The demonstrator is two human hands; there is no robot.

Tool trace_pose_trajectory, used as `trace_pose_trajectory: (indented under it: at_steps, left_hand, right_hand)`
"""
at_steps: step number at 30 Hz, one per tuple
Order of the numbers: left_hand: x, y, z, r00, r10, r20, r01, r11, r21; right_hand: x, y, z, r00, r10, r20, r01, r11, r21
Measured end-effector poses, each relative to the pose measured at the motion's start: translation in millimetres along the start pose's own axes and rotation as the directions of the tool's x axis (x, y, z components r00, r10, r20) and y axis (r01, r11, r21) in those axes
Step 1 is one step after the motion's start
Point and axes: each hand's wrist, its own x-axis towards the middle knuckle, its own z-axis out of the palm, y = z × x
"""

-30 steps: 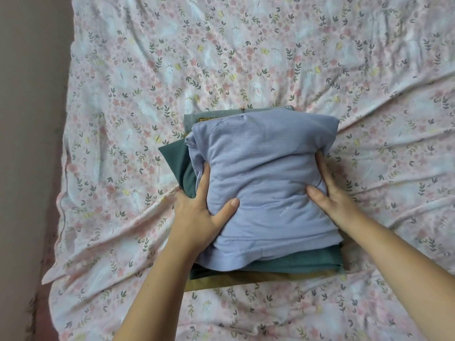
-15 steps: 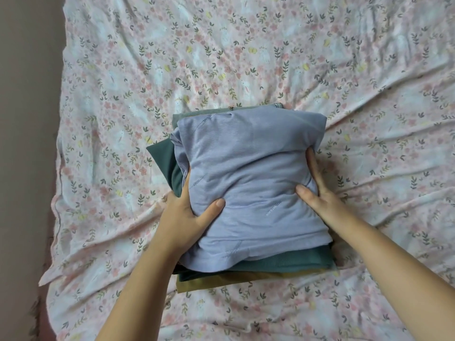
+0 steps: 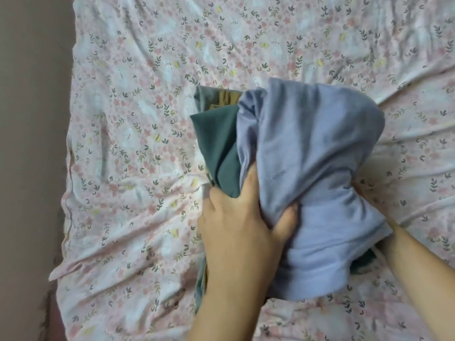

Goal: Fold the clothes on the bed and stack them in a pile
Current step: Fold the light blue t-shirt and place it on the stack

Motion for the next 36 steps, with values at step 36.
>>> trace_pose_trajectory:
  at_steps: [36]
  left_hand:
    - [5.9,-63.9,-51.8,0.981,-0.182,0.067,0.167,0.622,-0.765]
  right_hand:
    - [-174.2,-154.9,-9.0,0.905,-0.424,0.032,0.344,0.775,0.531]
